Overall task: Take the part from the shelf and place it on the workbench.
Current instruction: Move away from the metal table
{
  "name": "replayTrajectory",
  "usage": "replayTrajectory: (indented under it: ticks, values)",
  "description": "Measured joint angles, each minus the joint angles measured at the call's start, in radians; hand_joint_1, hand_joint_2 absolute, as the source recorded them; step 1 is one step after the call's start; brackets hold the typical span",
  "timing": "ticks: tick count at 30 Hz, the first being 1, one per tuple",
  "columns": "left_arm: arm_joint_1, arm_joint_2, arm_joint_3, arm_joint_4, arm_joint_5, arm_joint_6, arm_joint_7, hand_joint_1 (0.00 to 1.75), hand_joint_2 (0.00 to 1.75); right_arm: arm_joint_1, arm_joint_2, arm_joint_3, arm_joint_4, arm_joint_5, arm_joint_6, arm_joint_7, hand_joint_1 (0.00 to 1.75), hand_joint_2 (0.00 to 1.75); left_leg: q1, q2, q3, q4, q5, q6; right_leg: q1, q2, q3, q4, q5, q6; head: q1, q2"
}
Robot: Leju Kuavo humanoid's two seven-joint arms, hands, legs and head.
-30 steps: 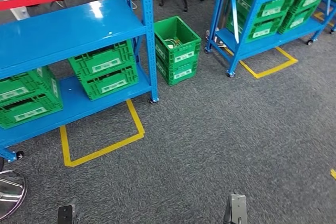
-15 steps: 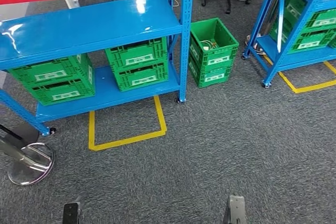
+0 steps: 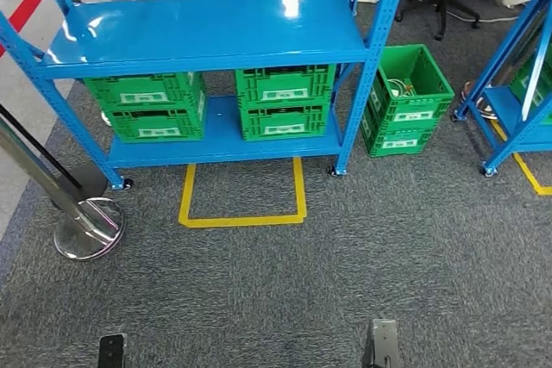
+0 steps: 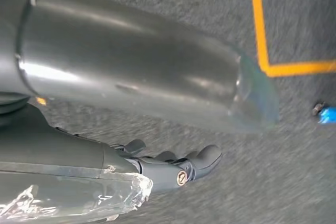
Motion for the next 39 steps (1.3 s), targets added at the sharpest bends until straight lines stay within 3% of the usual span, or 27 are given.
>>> replayTrajectory:
  ticks: [2,4,5,7,8,9,11,13,15,17,19,20,21,23,24,26,29,30,31,33,34,35,36,37,38,39]
  values:
    - [-0.003,-0.002,-0.002,0.000,0.002,0.000,0.000,0.00,0.00,0.001,-0.002,0.002,0.001,0.000,-0.001,0.000,0.00,0.00,0.004,-0.026,-0.002,-0.001,0.003,0.007,-0.004,0.063,-0.060,0.125,-0.064,0.005,0.007,0.000]
    - [-0.002,-0.002,-0.003,0.000,0.002,0.000,0.000,0.00,0.00,0.001,-0.002,0.002,0.002,0.000,-0.001,0.000,0.00,0.00,0.004,-0.055,-0.003,0.000,0.004,0.009,-0.004,0.078,-0.123,0.241,-0.100,0.007,0.009,0.000]
    - [-0.001,-0.002,-0.003,0.000,0.002,0.000,0.000,0.00,0.00,0.001,-0.003,0.002,0.003,0.000,-0.001,0.000,0.00,0.00,0.004,-0.070,-0.003,0.001,0.004,0.009,-0.004,0.080,-0.134,0.250,-0.088,0.007,0.009,0.000]
    - [0.000,-0.003,-0.004,0.000,0.003,0.000,0.000,0.00,0.00,0.001,-0.003,0.002,0.003,0.000,-0.001,0.000,0.00,0.00,0.004,-0.100,0.000,0.002,0.003,0.007,-0.006,0.093,-0.099,0.152,-0.011,0.003,0.009,0.000]
    - [0.000,-0.003,-0.005,0.000,0.003,0.000,0.000,0.00,0.00,0.002,-0.003,0.003,0.003,0.000,-0.001,0.000,0.00,0.00,0.004,-0.114,0.001,0.002,0.003,0.004,-0.009,0.121,-0.069,0.081,0.025,0.001,0.010,0.000]
    - [-0.001,-0.003,-0.007,0.000,0.003,0.000,0.000,0.00,0.00,0.003,-0.003,0.004,0.003,0.000,-0.002,0.000,0.00,0.00,0.004,-0.127,-0.001,0.005,0.003,0.000,-0.013,0.148,-0.041,0.020,0.048,-0.001,0.010,0.000]
    - [-0.002,-0.003,-0.011,0.000,0.003,0.001,0.000,0.00,0.00,0.004,-0.003,0.005,0.004,-0.001,-0.001,0.000,0.00,0.00,0.006,-0.149,-0.011,0.007,0.006,-0.013,-0.015,0.183,-0.017,-0.031,0.055,-0.004,0.010,0.000]
    - [0.002,-0.002,-0.014,0.000,0.004,0.003,0.000,0.00,0.00,0.004,-0.003,0.007,0.004,-0.004,0.003,0.000,0.00,0.00,0.011,-0.164,-0.018,0.008,0.009,-0.026,-0.014,0.167,-0.014,-0.036,0.057,-0.011,0.010,0.000]
    - [0.004,-0.001,-0.018,0.000,0.006,0.004,0.000,0.00,0.00,0.005,-0.002,0.009,0.004,-0.009,0.009,0.000,0.00,0.00,0.010,-0.125,-0.033,0.039,-0.014,-0.038,-0.015,0.147,-0.010,-0.041,0.060,-0.023,0.005,0.000]
    - [0.000,0.000,-0.021,0.000,0.007,0.004,0.000,0.00,0.00,0.006,-0.002,0.009,0.004,-0.012,0.013,0.000,0.00,0.00,0.008,-0.064,-0.084,0.146,-0.073,-0.047,-0.014,0.123,-0.008,-0.044,0.059,-0.033,-0.002,0.000]
    - [-0.002,0.000,-0.022,0.000,0.008,0.004,0.000,0.00,0.00,0.008,-0.002,0.009,0.004,-0.014,0.015,0.000,0.00,0.00,0.011,-0.043,-0.146,0.274,-0.122,-0.052,-0.011,0.103,-0.007,-0.044,0.057,-0.036,-0.004,0.000]
    - [0.000,0.000,-0.022,0.000,0.008,0.004,0.000,0.00,0.00,0.008,-0.002,0.009,0.004,-0.014,0.015,0.000,0.00,0.00,0.012,-0.041,-0.158,0.300,-0.122,-0.052,-0.011,0.095,-0.007,-0.043,0.056,-0.037,-0.004,0.000]
    - [0.001,0.000,-0.022,0.000,0.008,0.004,0.000,0.00,0.00,0.008,-0.002,0.009,0.004,-0.014,0.016,0.000,0.00,0.00,0.012,-0.041,-0.149,0.283,-0.101,-0.051,-0.010,0.090,-0.005,-0.043,0.055,-0.036,-0.004,0.000]
    - [0.003,0.001,-0.022,0.000,0.009,0.004,0.000,0.00,0.00,0.008,-0.001,0.009,0.004,-0.014,0.017,0.000,0.00,0.00,0.011,-0.040,-0.081,0.155,-0.031,-0.042,-0.009,0.084,0.000,-0.043,0.051,-0.034,-0.004,0.000]
    - [0.002,0.001,-0.022,0.000,0.009,0.004,0.000,0.00,0.00,0.008,-0.001,0.009,0.004,-0.014,0.017,0.000,0.00,0.00,0.009,-0.039,-0.045,0.087,-0.009,-0.035,-0.007,0.082,0.002,-0.043,0.048,-0.031,-0.004,0.000]
    - [0.000,0.003,-0.023,0.000,0.010,0.004,0.000,0.00,0.00,0.008,-0.001,0.010,0.004,-0.014,0.018,0.000,0.00,0.00,0.004,-0.038,-0.008,0.013,-0.003,-0.021,-0.004,0.080,0.004,-0.042,0.046,-0.020,-0.004,0.000]
    - [0.003,0.004,-0.024,0.000,0.013,0.004,0.000,0.00,0.00,0.008,-0.001,0.010,0.003,-0.016,0.020,0.000,0.00,0.00,0.005,-0.040,0.008,-0.005,-0.015,0.001,-0.005,0.078,0.006,-0.027,0.052,0.002,-0.003,0.000]
    - [0.004,0.004,-0.024,0.000,0.014,0.004,0.000,0.00,0.00,0.008,-0.002,0.010,0.003,-0.017,0.020,0.000,0.00,0.00,0.007,-0.040,0.016,-0.008,-0.015,0.006,-0.005,0.078,-0.003,-0.008,0.041,0.006,0.000,0.000]
    - [0.003,0.004,-0.025,0.000,0.014,0.004,0.000,0.00,0.00,0.008,-0.002,0.011,0.003,-0.017,0.019,0.000,0.00,0.00,0.008,-0.041,0.023,-0.010,-0.016,0.010,-0.006,0.078,-0.023,0.031,0.018,0.009,0.003,0.000]
    - [0.004,0.004,-0.027,0.000,0.016,0.004,0.000,0.00,0.00,0.008,-0.003,0.011,0.002,-0.018,0.018,0.000,0.00,0.00,0.008,-0.041,0.029,-0.010,-0.022,0.013,-0.006,0.080,-0.095,0.155,-0.040,0.016,0.008,0.000]
    - [0.005,0.003,-0.027,0.000,0.016,0.004,0.000,0.00,0.00,0.008,-0.003,0.011,0.002,-0.018,0.017,0.000,0.00,0.00,0.007,-0.041,0.033,-0.010,-0.026,0.013,-0.006,0.080,-0.134,0.213,-0.059,0.019,0.008,0.000]
    - [0.006,0.003,-0.027,0.000,0.017,0.004,0.000,0.00,0.00,0.008,-0.003,0.011,0.002,-0.018,0.016,0.000,0.00,0.00,0.007,-0.041,0.039,-0.009,-0.032,0.013,-0.006,0.080,-0.161,0.243,-0.059,0.021,0.009,0.000]
    - [0.007,0.003,-0.027,0.000,0.018,0.004,0.000,0.00,0.00,0.008,-0.003,0.011,0.002,-0.018,0.014,0.000,0.00,0.00,0.007,-0.041,0.047,-0.009,-0.038,0.012,-0.006,0.080,-0.169,0.236,-0.038,0.021,0.009,0.000]
    - [0.007,0.003,-0.027,0.000,0.018,0.004,0.000,0.00,0.00,0.008,-0.003,0.011,0.002,-0.018,0.014,0.000,0.00,0.00,0.007,-0.042,0.058,-0.009,-0.046,0.009,-0.006,0.080,-0.157,0.189,0.002,0.020,0.009,0.000]
    - [0.007,0.003,-0.027,0.000,0.019,0.004,0.000,0.00,0.00,0.009,-0.003,0.011,0.002,-0.018,0.013,0.000,0.00,0.00,0.007,-0.042,0.070,-0.009,-0.056,0.007,-0.006,0.079,-0.134,0.120,0.049,0.018,0.010,0.000]
    - [0.007,0.002,-0.028,0.000,0.019,0.004,0.000,0.00,0.00,0.009,-0.003,0.011,0.002,-0.018,0.012,0.000,0.00,0.00,0.006,-0.042,0.083,-0.009,-0.065,0.002,-0.005,0.079,-0.110,0.056,0.079,0.014,0.009,0.000]
